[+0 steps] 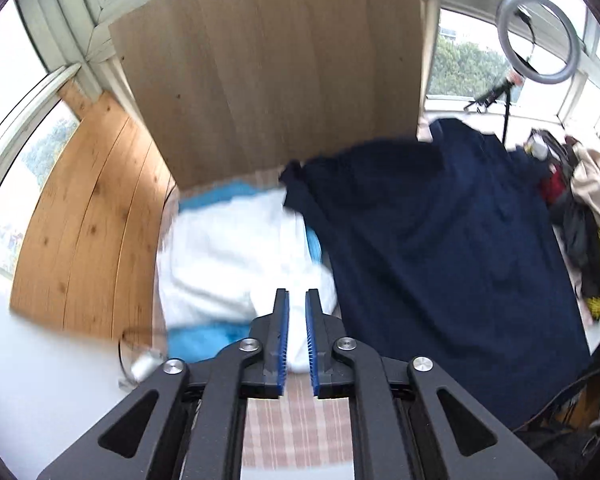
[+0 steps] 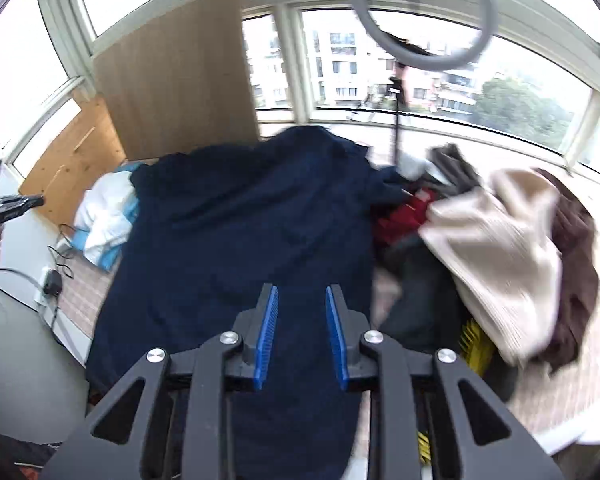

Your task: Fold clothes

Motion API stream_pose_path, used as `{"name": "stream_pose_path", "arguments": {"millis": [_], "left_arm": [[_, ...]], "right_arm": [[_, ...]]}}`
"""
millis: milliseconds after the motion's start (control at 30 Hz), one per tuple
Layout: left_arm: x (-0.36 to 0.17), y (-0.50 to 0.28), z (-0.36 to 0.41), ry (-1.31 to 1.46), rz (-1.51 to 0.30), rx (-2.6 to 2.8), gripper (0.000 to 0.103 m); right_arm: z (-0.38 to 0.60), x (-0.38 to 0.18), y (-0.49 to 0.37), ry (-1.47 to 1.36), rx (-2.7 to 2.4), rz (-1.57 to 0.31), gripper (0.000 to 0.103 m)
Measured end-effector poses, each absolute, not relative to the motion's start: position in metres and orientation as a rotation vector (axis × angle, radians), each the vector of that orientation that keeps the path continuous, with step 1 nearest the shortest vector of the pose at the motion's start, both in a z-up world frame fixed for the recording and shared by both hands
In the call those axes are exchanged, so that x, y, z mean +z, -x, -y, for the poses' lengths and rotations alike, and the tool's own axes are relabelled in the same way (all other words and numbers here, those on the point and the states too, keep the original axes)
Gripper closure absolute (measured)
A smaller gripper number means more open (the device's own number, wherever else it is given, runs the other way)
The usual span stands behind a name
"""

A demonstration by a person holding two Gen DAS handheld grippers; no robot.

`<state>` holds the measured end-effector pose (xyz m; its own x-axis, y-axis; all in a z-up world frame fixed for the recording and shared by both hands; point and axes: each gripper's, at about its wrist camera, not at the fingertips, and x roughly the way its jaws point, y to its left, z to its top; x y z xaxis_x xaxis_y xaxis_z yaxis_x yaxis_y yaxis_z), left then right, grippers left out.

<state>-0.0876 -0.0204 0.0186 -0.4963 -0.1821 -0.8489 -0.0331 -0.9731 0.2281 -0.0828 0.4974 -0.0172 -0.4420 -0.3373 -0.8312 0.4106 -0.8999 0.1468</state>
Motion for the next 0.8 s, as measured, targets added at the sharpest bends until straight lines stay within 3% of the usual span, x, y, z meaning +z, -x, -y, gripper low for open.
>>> {"name": "stream_pose_path", "arguments": {"millis": [367,633,800], "left_arm": [[-0.053,0.219,0.036,-1.725,0.322,-2.607,0.078],[-0.116,0.288,0.057,-1.815,0.337,-2.474,0.073],[-0.140,0.309,0.064,-1.877,0.254,-2.445,0.070]], "right_arm": [[-0.381,-0.084,0.183,-1.498,-2.232,-0.088,0.078],[-0.334,-0.117,0.236,-1.532,-2.172,-0.176,0.078],[-0.319,-0.151,0.283,-1.559,-2.127,-0.155,0.078]]}}
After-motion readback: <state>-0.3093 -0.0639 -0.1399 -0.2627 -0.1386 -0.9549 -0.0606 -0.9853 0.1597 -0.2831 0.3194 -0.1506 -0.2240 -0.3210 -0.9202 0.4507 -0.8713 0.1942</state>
